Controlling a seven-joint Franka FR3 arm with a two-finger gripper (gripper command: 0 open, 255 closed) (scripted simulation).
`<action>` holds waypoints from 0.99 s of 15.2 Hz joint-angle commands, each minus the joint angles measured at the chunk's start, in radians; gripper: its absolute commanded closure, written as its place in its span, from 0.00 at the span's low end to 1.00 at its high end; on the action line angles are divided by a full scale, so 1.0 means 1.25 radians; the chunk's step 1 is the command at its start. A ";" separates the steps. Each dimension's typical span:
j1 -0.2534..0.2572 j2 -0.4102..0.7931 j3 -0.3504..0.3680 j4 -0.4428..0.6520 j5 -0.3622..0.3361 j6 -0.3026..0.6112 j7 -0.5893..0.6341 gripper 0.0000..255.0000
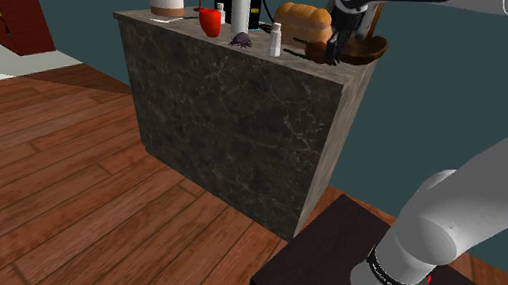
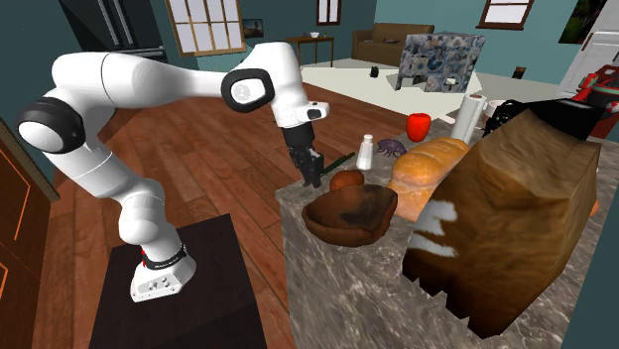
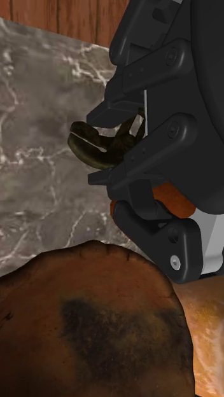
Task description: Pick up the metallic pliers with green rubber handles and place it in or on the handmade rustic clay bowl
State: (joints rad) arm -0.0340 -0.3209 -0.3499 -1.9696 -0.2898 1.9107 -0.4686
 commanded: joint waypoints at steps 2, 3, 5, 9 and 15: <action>0.001 0.004 0.001 0.035 0.004 -0.030 -0.008 1.00; 0.002 0.006 0.001 0.047 0.006 -0.040 -0.010 1.00; 0.003 0.011 0.002 0.073 0.009 -0.061 -0.015 1.00; 0.005 0.023 0.003 0.127 0.015 -0.103 -0.024 1.00; 0.008 0.047 0.004 0.216 0.026 -0.167 -0.040 1.00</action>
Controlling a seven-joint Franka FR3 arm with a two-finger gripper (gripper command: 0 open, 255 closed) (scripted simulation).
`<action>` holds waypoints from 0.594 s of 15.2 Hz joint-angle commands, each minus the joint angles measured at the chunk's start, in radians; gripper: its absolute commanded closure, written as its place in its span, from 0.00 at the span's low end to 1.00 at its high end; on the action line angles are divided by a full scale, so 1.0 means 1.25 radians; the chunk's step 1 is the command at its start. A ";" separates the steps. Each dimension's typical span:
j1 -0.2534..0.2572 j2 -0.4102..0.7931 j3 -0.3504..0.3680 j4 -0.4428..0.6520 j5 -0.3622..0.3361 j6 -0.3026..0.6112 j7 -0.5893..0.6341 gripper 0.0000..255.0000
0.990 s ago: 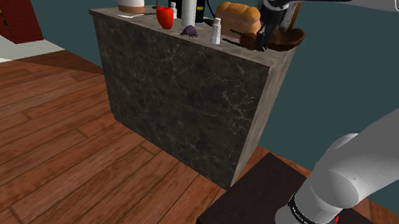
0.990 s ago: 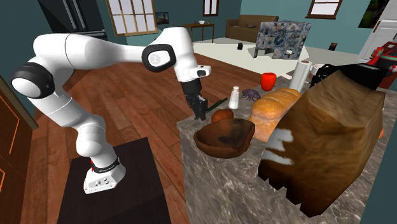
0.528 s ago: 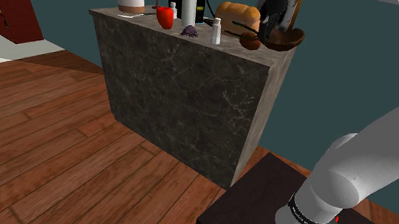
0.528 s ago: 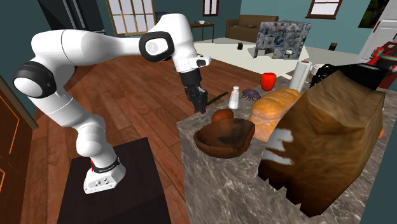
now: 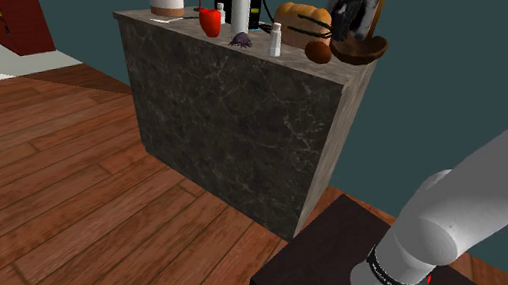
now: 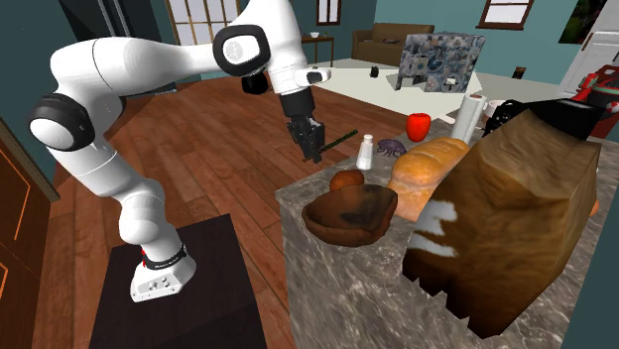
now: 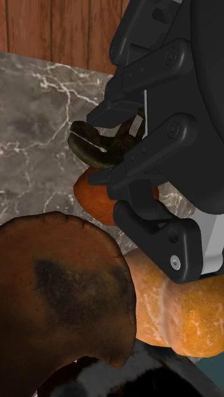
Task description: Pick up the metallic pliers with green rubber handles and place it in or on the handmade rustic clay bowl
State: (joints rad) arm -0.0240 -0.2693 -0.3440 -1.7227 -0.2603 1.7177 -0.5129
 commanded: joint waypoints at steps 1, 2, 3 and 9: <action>0.000 0.010 -0.001 0.034 0.004 -0.024 -0.008 1.00; 0.001 0.015 -0.002 0.050 0.006 -0.035 -0.011 1.00; 0.001 0.020 -0.002 0.067 0.008 -0.046 -0.014 1.00; 0.002 0.057 -0.006 0.172 0.021 -0.114 -0.034 1.00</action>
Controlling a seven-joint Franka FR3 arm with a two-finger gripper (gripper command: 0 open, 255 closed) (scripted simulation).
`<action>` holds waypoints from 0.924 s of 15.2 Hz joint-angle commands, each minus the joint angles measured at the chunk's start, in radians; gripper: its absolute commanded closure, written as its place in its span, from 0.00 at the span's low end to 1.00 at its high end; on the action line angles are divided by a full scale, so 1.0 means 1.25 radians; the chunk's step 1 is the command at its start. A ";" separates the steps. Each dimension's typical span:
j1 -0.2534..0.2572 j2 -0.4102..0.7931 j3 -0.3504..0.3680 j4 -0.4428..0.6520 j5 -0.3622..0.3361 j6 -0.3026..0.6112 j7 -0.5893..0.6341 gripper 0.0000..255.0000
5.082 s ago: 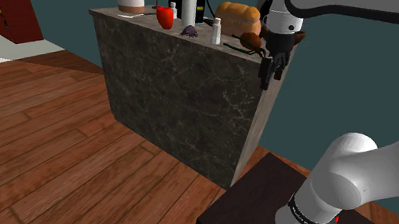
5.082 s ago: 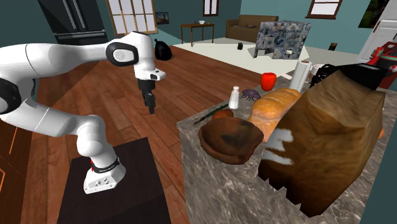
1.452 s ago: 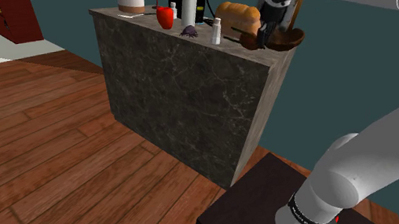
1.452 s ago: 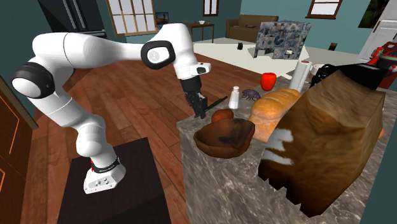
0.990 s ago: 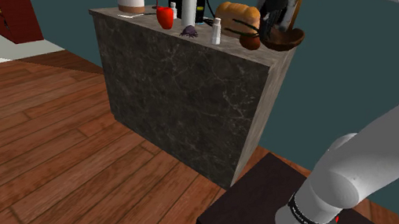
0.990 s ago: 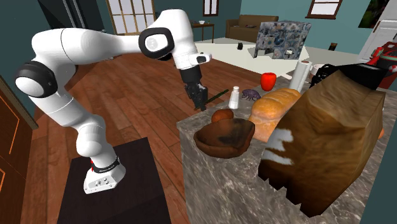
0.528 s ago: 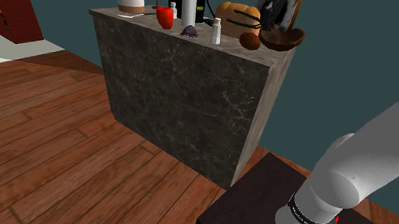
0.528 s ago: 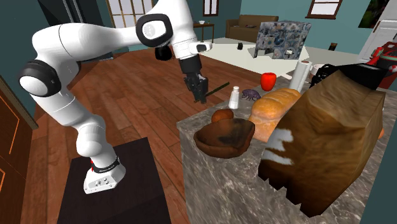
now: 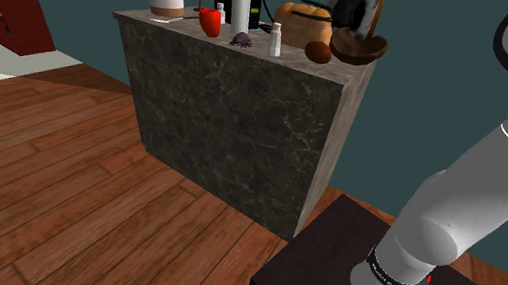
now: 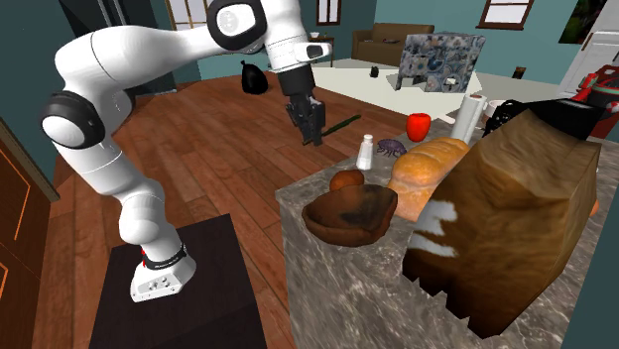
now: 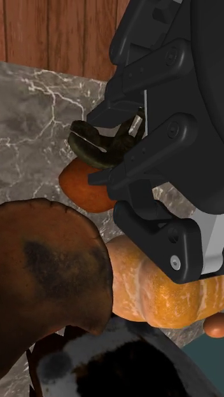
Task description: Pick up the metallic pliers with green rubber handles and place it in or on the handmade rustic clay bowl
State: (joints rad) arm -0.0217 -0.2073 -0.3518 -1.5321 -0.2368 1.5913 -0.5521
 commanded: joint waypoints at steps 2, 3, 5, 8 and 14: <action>0.001 0.022 -0.002 0.058 0.008 -0.036 -0.010 1.00; 0.001 0.026 -0.003 0.067 0.009 -0.042 -0.011 1.00; -0.015 0.039 -0.033 0.082 0.021 -0.035 -0.055 1.00; -0.040 0.068 -0.079 0.113 0.046 -0.028 -0.123 1.00; -0.107 0.164 -0.176 0.213 0.133 -0.028 -0.270 1.00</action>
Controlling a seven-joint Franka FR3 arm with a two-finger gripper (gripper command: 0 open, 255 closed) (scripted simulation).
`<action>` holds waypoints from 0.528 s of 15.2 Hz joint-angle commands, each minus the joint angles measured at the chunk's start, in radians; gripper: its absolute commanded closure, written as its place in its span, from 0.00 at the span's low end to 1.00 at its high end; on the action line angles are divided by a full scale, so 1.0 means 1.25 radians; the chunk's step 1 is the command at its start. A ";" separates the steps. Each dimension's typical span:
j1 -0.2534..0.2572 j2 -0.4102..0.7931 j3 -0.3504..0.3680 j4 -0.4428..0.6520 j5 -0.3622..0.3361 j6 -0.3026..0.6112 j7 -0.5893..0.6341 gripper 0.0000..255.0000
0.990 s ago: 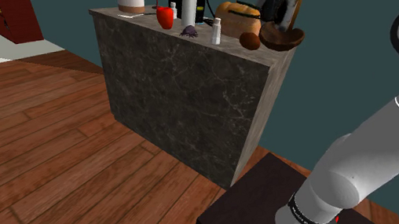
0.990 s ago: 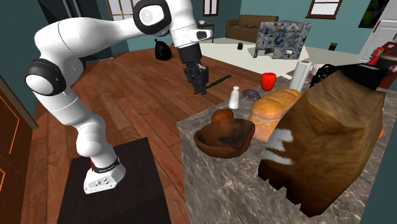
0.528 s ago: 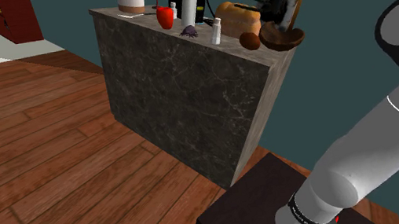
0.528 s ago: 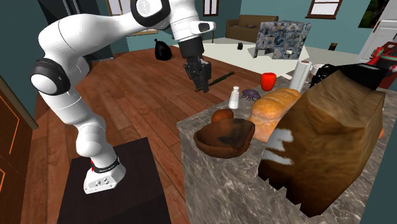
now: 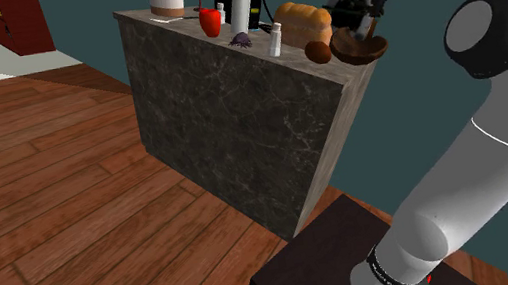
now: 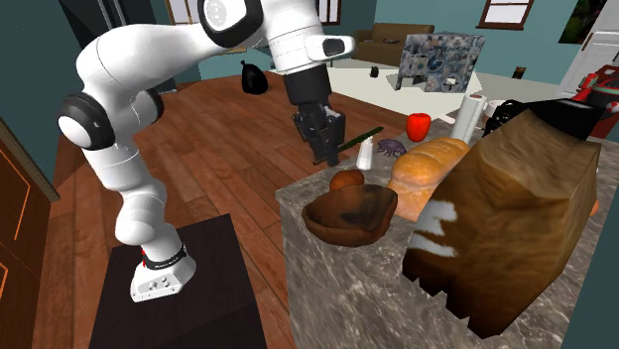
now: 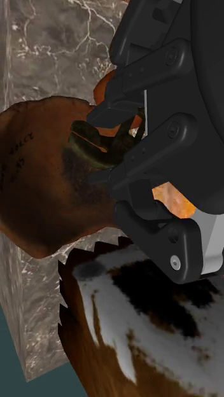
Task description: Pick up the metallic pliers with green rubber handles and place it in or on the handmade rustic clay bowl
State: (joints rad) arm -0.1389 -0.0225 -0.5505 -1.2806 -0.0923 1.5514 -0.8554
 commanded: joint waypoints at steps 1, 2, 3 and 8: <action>-0.029 0.039 -0.032 0.035 0.038 0.001 -0.054 1.00; -0.047 0.063 -0.048 0.060 0.061 -0.003 -0.081 1.00; -0.067 0.088 -0.062 0.088 0.086 -0.009 -0.107 1.00; -0.097 0.109 -0.078 0.074 0.112 0.023 -0.147 1.00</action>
State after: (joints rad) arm -0.2635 0.1259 -0.6484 -1.1623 0.0551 1.5631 -1.0380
